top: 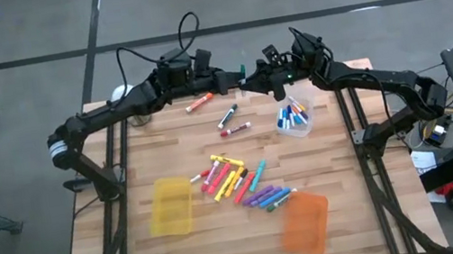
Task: Pick & Place Markers
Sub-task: Put the small green highlighter pen into the transparent bin
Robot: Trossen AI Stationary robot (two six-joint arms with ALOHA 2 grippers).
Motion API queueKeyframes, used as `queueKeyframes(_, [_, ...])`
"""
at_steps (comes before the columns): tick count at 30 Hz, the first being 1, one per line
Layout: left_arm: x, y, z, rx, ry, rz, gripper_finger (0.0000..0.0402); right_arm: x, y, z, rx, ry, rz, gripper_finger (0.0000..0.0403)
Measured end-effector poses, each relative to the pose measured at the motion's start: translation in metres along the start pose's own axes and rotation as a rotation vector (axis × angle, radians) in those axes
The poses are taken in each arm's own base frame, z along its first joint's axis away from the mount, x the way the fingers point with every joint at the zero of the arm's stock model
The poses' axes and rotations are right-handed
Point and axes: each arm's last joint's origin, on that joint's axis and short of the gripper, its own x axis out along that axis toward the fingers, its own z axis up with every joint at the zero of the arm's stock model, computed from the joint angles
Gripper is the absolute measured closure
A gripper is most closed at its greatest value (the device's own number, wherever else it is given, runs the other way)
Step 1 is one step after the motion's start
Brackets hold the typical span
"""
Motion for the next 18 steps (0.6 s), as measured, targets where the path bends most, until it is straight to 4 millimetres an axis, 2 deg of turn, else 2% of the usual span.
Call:
queueKeyframes(3, [-0.0003, -0.0003, 0.0001, 0.01, 0.001, -0.003, 0.0367, -0.0002, 0.0001, -0.0001, 0.001, 0.002, 0.0, 0.0372])
queueKeyframes(9, [-0.0003, -0.0003, 0.0001, 0.006, 0.0, -0.001, 0.033, -0.0005, 0.0009, 0.0002, 0.007, 0.002, 0.003, 0.0372])
queueKeyframes(18, [-0.0025, 0.0034, 0.0041, 0.027, -0.01, 0.015, 0.0245, -0.007, 0.0052, -0.0014, 0.057, 0.043, -0.009, 0.0372])
